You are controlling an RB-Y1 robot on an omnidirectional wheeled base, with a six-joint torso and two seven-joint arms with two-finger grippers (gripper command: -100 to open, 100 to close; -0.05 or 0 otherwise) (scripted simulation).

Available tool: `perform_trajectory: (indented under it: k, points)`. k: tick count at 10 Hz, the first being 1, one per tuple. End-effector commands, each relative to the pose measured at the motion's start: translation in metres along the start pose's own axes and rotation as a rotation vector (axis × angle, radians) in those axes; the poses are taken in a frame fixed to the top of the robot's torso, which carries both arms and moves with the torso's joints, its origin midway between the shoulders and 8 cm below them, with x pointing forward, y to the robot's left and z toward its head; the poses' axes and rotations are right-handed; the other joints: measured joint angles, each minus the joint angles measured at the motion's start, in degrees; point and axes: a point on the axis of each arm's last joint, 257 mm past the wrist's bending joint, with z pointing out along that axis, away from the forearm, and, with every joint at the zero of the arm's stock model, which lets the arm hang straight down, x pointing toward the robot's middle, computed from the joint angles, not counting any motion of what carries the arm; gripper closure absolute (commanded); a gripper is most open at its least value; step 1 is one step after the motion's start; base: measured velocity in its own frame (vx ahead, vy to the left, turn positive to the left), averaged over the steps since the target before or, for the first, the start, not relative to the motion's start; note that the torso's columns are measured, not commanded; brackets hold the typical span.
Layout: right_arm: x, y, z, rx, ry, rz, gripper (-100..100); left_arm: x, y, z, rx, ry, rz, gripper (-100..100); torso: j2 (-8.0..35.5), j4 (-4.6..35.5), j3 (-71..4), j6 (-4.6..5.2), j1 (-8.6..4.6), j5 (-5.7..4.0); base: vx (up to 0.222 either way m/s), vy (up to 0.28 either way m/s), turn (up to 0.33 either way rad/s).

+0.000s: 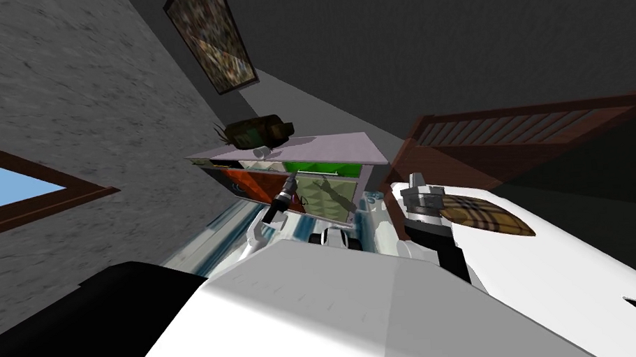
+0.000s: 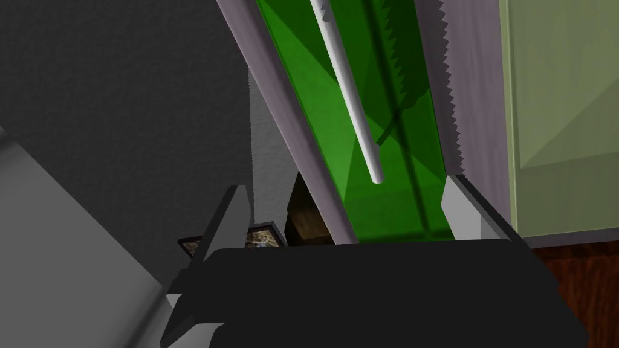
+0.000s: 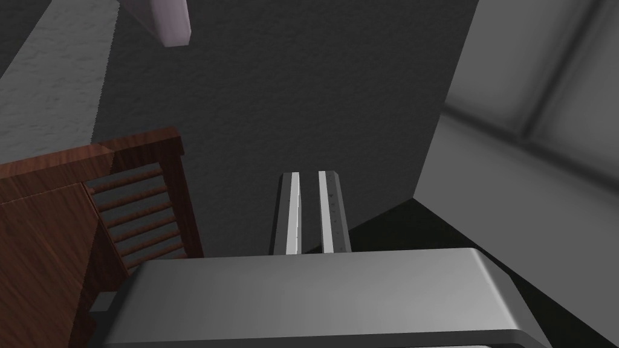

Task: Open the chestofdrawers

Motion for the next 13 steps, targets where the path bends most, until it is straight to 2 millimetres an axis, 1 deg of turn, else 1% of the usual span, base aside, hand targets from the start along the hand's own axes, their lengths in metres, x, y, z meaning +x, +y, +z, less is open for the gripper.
perform_trajectory:
  k: [1, 2, 3, 4, 5, 8, 9, 10, 13]
  points:
    - [0.0, 0.0, 0.0, 0.0, 0.0, 0.0, 0, -0.001, 0.004, 0.002, -0.004, -0.004, 0.0, -100, 0.31, 0.1, 0.21, 0.0, 0.03, 0.0, 0.082, -0.018, -0.006]
    - [0.0, 0.0, 0.0, 0.0, 0.0, 0.0, 0, -0.003, -0.004, 0.002, -0.004, -0.004, 0.001, -100, 0.73, 0.21, 0.46, -0.02, 0.15, 0.03, 0.105, -0.012, -0.006]
    - [0.0, 0.0, 0.0, 0.0, 0.0, 0.0, 0, -0.002, -0.001, 0.003, -0.001, -0.004, 0.001, -100, 0.64, 0.22, 0.44, -0.01, 0.18, 0.05, 0.065, -0.007, 0.0]
    - [0.0, 0.0, 0.0, 0.0, 0.0, 0.0, 0, -0.002, -0.001, 0.003, -0.003, -0.004, 0.001, 100, 0.63, 0.18, 0.4, -0.01, 0.17, 0.05, 0.011, -0.002, 0.001]
    - [0.0, 0.0, 0.0, 0.0, 0.0, 0.0, 0, 0.0, -0.005, -0.001, 0.0, 0.004, 0.0, 100, 0.62, 0.19, 0.4, -0.01, 0.15, 0.04, -0.098, 0.008, 0.064]
    - [0.0, 0.0, 0.0, -0.001, 0.0, 0.0, 0, 0.004, -0.01, -0.006, 0.003, 0.014, -0.001, 100, 0.71, 0.24, 0.47, 0.0, 0.08, 0.02, -0.187, 0.025, 0.039]
    - [0.0, 0.0, 0.0, -0.001, 0.0, 0.0, 0, 0.003, -0.009, -0.005, 0.002, 0.011, -0.001, 100, 0.5, 0.16, 0.33, 0.0, 0.1, 0.02, -0.097, 0.012, 0.007]
    - [0.0, 0.0, 0.0, 0.0, 0.0, 0.0, 0, 0.001, -0.002, -0.002, -0.003, 0.005, -0.001, -100, 0.06, 0.04, 0.07, 0.01, 0.07, 0.02, 0.052, -0.006, -0.045]
    - [0.0, 0.0, 0.0, 0.0, 0.0, 0.0, 0, -0.001, 0.007, 0.004, -0.007, -0.005, 0.0, -100, -0.06, -0.01, -0.03, -0.01, 0.1, 0.03, 0.153, -0.012, -0.041]
